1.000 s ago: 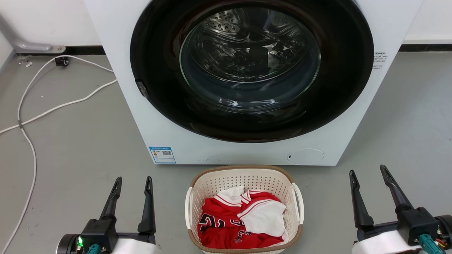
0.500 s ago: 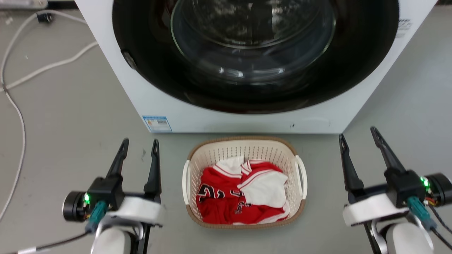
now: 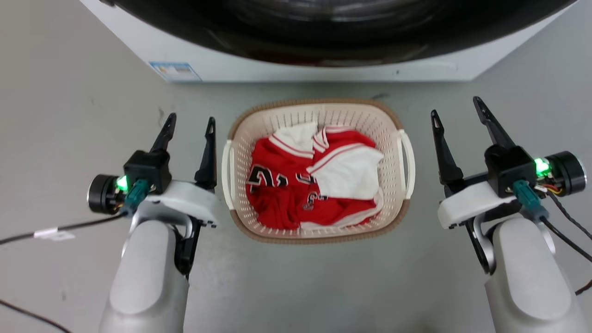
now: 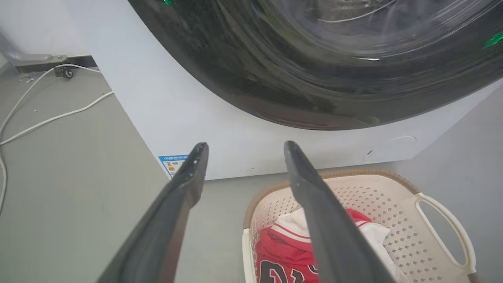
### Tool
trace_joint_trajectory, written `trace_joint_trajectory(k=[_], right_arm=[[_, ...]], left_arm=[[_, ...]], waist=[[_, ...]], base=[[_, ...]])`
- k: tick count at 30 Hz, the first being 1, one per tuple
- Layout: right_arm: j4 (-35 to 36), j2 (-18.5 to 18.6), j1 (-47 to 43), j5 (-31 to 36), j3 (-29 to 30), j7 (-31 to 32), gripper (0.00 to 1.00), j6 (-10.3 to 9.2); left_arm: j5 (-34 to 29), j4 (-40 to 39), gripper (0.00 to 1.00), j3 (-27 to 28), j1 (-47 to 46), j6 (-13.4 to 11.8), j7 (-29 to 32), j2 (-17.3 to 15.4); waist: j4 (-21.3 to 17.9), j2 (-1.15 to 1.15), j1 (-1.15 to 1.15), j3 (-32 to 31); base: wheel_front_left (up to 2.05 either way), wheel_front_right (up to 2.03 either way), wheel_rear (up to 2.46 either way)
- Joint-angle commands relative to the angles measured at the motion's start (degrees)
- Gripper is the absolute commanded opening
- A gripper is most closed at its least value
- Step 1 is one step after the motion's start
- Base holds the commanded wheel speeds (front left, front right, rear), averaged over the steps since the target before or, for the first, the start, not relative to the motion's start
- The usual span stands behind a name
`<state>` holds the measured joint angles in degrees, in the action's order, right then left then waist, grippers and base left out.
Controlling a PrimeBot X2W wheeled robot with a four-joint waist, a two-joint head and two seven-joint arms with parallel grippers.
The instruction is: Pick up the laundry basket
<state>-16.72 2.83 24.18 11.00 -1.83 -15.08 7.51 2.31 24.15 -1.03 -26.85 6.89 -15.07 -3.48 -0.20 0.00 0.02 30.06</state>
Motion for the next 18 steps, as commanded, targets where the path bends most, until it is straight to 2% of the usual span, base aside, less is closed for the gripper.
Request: trace_joint_trajectory(k=[1,8,18], right_arm=[[-2.19,0.08,1.97,1.05,0.02,-0.14,1.0,-0.04],[-10.02,0.08,7.15,3.58,-0.37,-0.15,1.0,-0.05],[-17.47,0.08,13.42,5.64,0.75,-0.14,1.0,-0.05]], left_arm=[[0.1,2.38,1.0,-0.37,-2.47,0.14,-0.16,-0.07],[-0.48,11.64,1.0,-1.79,-8.82,0.36,-0.16,-0.43],[-0.38,22.9,1.0,-3.17,-16.24,0.36,-0.16,-0.27]], waist=[[-0.42,0.0,-0.02,5.44],[-0.26,0.0,-0.02,10.57],[0.7,0.0,-0.02,18.36]], base=[[0.0,0.0,0.0],[0.0,0.0,0.0],[0.0,0.0,0.0]])
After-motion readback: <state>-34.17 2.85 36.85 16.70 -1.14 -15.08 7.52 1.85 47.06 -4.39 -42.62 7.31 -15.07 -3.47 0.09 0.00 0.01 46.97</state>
